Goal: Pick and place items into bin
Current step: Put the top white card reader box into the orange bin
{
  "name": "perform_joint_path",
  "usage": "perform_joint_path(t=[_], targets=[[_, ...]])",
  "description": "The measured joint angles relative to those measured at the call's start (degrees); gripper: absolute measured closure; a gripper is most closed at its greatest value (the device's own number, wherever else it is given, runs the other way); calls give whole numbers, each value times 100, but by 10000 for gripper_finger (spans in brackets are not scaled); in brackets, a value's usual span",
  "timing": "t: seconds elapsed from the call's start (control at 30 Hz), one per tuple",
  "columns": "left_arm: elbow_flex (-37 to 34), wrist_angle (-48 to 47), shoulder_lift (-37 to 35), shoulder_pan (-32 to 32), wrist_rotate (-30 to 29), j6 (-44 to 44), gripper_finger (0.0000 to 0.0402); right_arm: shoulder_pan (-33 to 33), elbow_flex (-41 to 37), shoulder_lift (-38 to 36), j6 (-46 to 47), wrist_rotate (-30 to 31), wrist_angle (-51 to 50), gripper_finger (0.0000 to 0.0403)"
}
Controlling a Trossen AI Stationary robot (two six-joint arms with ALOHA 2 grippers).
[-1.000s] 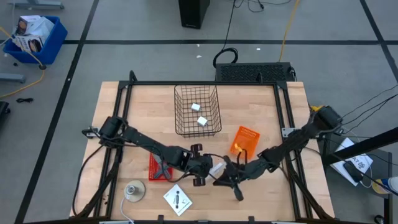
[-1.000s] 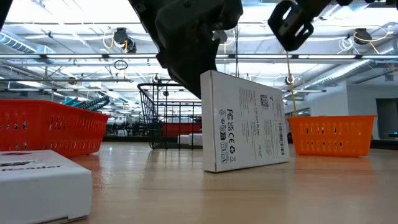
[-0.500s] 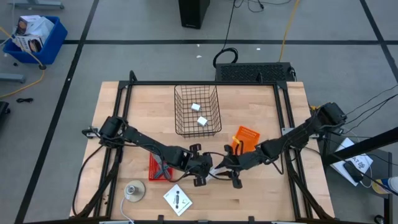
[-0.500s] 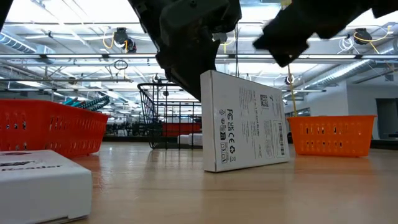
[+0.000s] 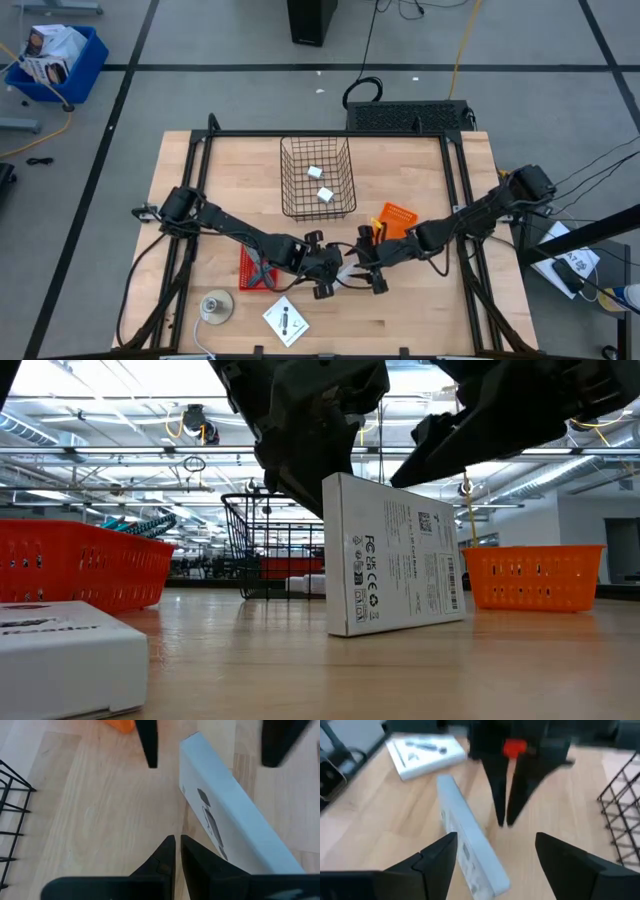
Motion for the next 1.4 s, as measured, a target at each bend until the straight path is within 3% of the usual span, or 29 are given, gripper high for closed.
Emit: perform_joint_path(t=[0.53, 0.67, 0.87, 1.07, 1.4], targets=[[0, 141, 0, 17, -4, 42, 366, -70, -28, 308, 98, -325, -33, 184], [0, 131, 0, 17, -4, 45, 366, -73, -37, 410, 380, -468, -118, 236], [0, 129, 0, 17, -7, 85, 366, -70, -33, 423, 601, -616, -90, 366], [0, 45, -4, 18, -35, 189, 366, -51, -33, 258, 1727, -646, -188, 364], [0, -133, -10, 28, -174, 503, 366, 325, -31, -704, 4109, -283, -1525, 364]])
